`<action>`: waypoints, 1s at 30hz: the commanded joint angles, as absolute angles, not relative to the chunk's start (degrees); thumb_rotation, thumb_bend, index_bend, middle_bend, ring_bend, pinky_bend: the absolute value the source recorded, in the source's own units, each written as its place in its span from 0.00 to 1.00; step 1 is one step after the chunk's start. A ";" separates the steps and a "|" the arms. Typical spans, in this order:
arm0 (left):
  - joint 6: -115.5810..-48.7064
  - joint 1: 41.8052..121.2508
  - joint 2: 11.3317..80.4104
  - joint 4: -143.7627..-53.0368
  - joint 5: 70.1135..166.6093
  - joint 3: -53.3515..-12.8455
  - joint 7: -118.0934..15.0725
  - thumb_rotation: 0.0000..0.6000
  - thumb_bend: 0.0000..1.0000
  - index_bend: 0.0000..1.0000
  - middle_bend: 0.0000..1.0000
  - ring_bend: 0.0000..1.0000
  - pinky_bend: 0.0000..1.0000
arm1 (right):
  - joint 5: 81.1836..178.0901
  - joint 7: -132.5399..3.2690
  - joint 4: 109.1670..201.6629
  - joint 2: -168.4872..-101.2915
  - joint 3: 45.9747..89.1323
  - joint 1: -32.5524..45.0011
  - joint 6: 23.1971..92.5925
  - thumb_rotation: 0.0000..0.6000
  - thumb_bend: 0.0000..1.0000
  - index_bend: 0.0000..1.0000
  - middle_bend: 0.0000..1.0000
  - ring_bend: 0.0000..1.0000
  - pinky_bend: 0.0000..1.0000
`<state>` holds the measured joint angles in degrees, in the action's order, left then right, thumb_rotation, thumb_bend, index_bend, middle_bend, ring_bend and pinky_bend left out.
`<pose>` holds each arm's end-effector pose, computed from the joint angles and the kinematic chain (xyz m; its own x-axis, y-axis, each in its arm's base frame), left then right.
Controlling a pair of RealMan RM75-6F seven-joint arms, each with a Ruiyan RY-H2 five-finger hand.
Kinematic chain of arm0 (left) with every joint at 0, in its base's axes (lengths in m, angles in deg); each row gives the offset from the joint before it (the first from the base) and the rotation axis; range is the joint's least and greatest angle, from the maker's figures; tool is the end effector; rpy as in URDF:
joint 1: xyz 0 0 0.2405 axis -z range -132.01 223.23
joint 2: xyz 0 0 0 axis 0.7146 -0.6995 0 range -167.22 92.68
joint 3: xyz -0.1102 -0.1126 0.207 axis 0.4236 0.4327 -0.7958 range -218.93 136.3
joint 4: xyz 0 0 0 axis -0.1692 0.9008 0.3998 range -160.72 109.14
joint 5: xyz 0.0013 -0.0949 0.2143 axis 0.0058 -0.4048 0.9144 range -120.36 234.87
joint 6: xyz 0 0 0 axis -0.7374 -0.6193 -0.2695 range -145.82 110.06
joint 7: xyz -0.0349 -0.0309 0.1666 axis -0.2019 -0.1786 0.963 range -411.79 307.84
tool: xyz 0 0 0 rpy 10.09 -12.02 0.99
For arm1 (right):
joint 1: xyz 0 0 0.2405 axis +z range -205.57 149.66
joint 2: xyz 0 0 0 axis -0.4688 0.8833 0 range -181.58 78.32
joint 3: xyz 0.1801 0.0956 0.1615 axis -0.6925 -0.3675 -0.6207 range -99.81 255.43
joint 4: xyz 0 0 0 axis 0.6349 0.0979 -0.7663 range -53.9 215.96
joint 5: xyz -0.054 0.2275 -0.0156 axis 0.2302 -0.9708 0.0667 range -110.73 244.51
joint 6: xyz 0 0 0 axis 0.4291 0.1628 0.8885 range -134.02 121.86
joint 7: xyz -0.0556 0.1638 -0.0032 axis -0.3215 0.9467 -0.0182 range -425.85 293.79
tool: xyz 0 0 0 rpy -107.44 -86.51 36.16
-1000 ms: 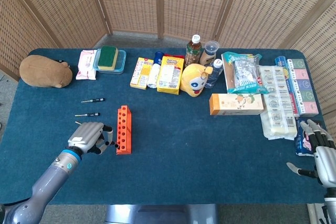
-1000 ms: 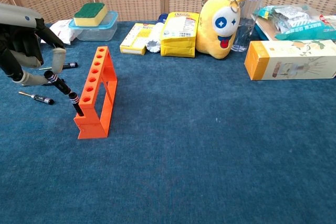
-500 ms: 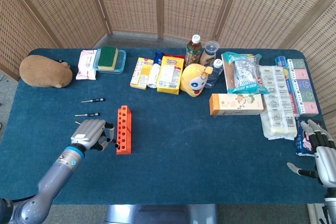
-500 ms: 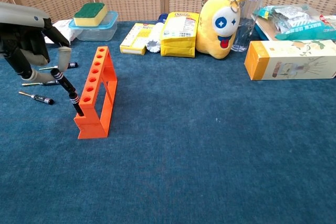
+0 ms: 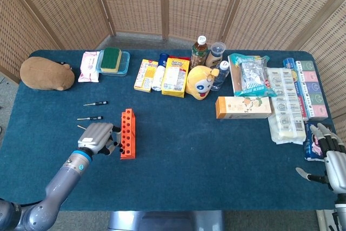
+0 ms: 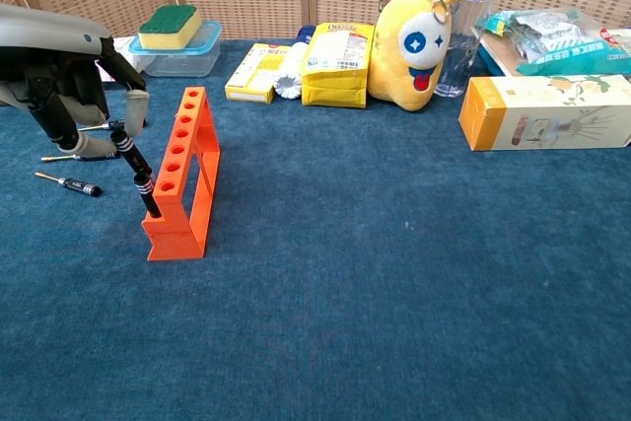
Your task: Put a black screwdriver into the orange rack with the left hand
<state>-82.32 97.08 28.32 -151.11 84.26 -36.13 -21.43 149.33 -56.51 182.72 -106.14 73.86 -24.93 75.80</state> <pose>-0.1155 0.3065 0.0253 0.3044 0.5280 0.7928 0.9510 -0.1216 -0.2842 -0.3194 -0.2042 0.1738 0.2330 -0.0405 0.9716 -0.9688 0.0769 0.2355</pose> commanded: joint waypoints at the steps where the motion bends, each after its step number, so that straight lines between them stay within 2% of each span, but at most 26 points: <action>1: -83.01 97.31 28.73 -150.95 83.93 -36.03 -21.08 1.00 0.37 0.57 1.00 0.98 1.00 | 149.37 -56.48 182.72 -106.15 73.87 -24.90 75.75 1.00 0.00 0.00 0.01 0.07 0.00; 11: -83.61 97.91 29.45 -151.18 83.31 -36.01 -20.12 1.00 0.37 0.43 1.00 0.98 1.00 | 149.36 -56.28 182.79 -106.06 73.88 -24.93 75.74 1.00 0.00 0.00 0.01 0.07 0.00; 17: -84.41 97.64 29.25 -151.64 84.06 -35.88 -20.32 1.00 0.37 0.39 1.00 0.98 1.00 | 149.38 -56.08 182.73 -105.98 73.85 -24.97 75.81 1.00 0.00 0.00 0.01 0.07 0.00; 23: -86.34 96.40 28.40 -152.24 87.46 -36.21 -20.57 1.00 0.37 0.35 1.00 0.98 1.00 | 149.36 -56.10 182.65 -106.01 73.86 -24.91 75.67 1.00 0.00 0.00 0.01 0.07 0.00; 30: -89.60 94.55 31.94 -148.08 92.33 -37.47 -19.81 1.00 0.33 0.24 1.00 0.98 1.00 | 149.49 -56.56 182.89 -106.14 73.98 -24.96 75.75 1.00 0.00 0.00 0.01 0.07 0.00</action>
